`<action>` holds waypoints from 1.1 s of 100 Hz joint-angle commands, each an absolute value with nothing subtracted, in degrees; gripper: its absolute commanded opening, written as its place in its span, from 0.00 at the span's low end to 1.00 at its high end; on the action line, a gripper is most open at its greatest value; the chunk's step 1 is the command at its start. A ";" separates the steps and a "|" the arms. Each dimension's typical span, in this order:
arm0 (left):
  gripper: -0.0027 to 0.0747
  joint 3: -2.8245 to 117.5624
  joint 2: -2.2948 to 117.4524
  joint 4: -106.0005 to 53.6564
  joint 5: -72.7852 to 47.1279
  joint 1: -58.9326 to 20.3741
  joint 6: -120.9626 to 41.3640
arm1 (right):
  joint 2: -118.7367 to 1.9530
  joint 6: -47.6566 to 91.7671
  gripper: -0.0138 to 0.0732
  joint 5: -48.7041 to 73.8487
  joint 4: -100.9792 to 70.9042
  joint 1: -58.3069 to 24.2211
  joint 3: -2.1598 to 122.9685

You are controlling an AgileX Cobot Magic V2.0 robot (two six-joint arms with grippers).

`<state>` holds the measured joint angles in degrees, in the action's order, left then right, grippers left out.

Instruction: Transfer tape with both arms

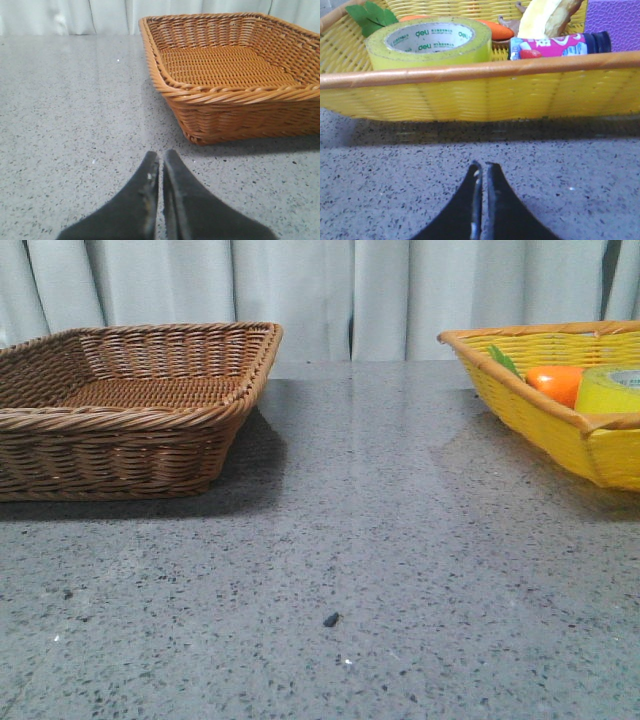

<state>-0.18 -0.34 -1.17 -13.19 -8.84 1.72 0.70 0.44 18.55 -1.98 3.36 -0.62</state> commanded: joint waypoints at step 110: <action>0.01 0.74 -2.03 -7.58 -3.59 -8.74 1.90 | 1.71 0.82 0.07 5.94 -6.91 3.77 0.89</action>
<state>-0.18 -0.34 -5.52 -8.36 -8.84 1.63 0.70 0.44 9.75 -5.36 3.36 -0.62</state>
